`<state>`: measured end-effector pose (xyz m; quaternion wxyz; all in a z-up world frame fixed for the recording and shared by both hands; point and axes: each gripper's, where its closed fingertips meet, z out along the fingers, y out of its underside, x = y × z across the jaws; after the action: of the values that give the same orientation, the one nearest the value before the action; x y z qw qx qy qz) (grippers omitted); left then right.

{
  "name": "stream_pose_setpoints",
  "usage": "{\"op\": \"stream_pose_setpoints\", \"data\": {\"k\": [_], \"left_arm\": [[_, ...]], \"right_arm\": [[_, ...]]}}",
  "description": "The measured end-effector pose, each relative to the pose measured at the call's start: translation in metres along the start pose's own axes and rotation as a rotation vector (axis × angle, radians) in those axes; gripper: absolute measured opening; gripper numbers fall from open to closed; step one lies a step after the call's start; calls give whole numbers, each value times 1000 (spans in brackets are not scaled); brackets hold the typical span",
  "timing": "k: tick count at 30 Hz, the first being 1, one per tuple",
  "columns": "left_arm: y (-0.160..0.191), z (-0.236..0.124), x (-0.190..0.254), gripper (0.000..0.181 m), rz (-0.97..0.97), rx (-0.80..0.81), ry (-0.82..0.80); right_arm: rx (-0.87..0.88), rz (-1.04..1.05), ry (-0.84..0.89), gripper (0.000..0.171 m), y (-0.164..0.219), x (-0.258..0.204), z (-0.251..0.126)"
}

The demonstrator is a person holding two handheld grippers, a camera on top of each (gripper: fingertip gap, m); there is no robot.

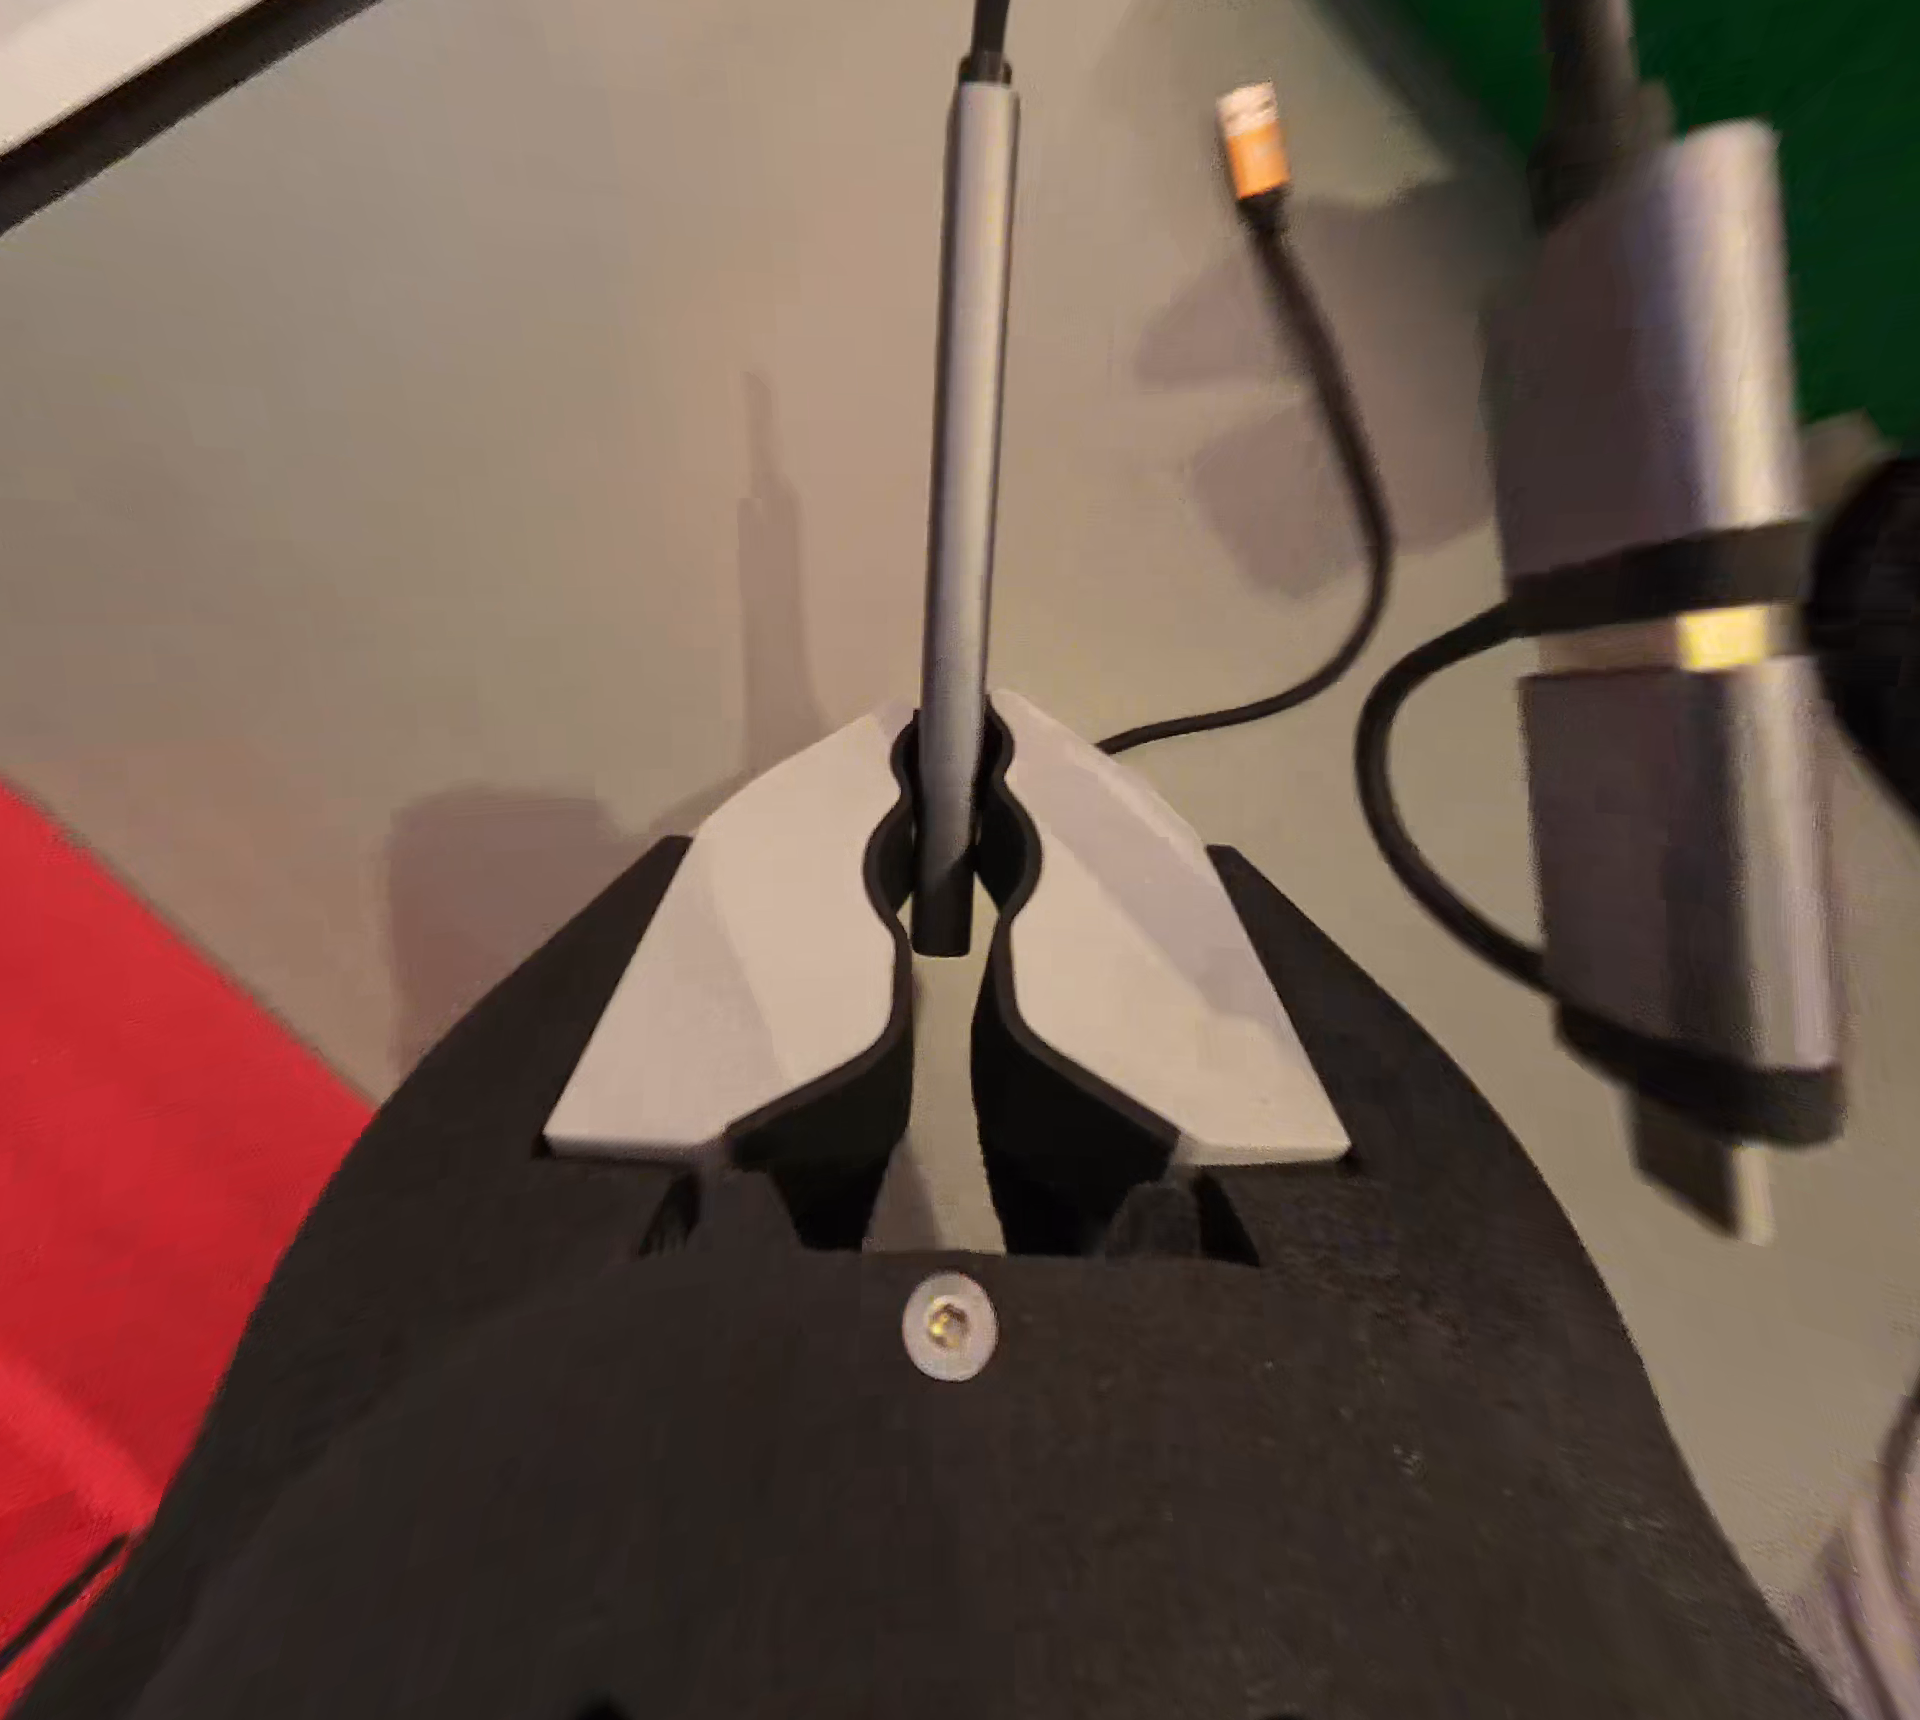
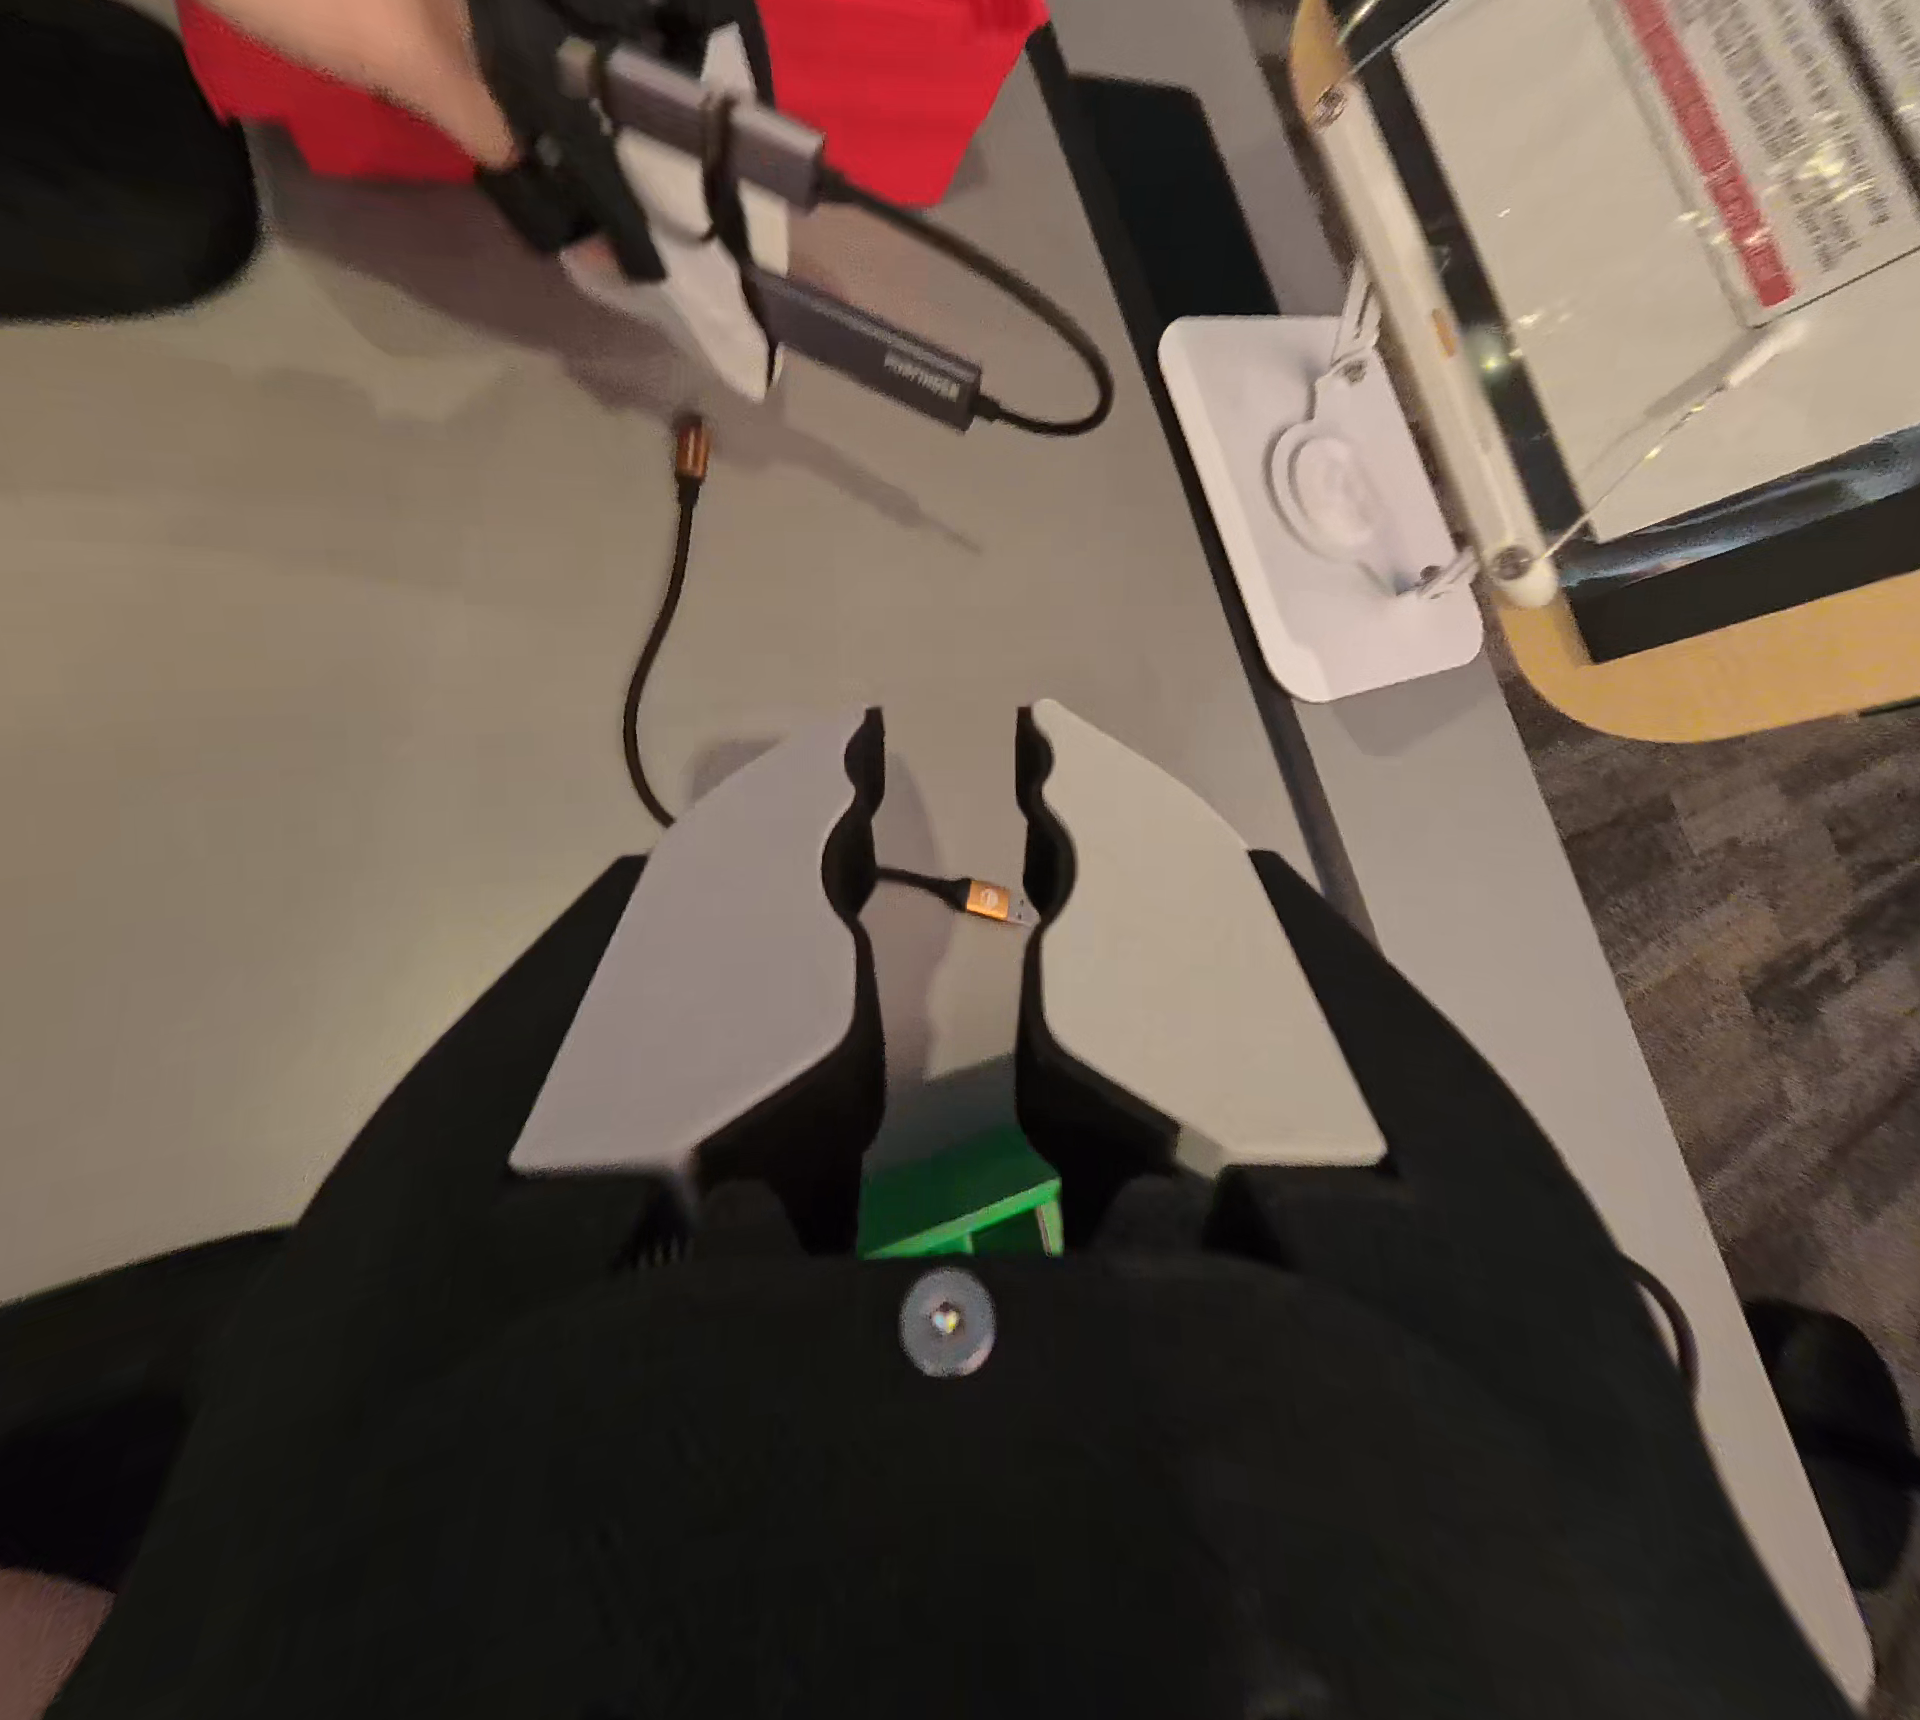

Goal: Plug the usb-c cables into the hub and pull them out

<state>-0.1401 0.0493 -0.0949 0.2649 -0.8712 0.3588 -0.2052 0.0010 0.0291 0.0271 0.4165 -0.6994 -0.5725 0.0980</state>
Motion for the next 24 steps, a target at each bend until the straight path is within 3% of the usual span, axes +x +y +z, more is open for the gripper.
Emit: {"op": "stream_pose_setpoints", "data": {"k": [1,8,15,24], "left_arm": [[6,3,-11,6,-5,-50,-36],[34,19,-8,6,-97,-326,-16],[27,31,38,7,-386,-378,407],[17,39,35,7,-655,-388,603]], "right_arm": [[-29,-14,-7,25,4,-2,4],[-143,-128,-118,25,11,-33,29],[-218,-218,-170,25,15,-52,45],[-192,-198,-166,24,15,-47,41]]}}
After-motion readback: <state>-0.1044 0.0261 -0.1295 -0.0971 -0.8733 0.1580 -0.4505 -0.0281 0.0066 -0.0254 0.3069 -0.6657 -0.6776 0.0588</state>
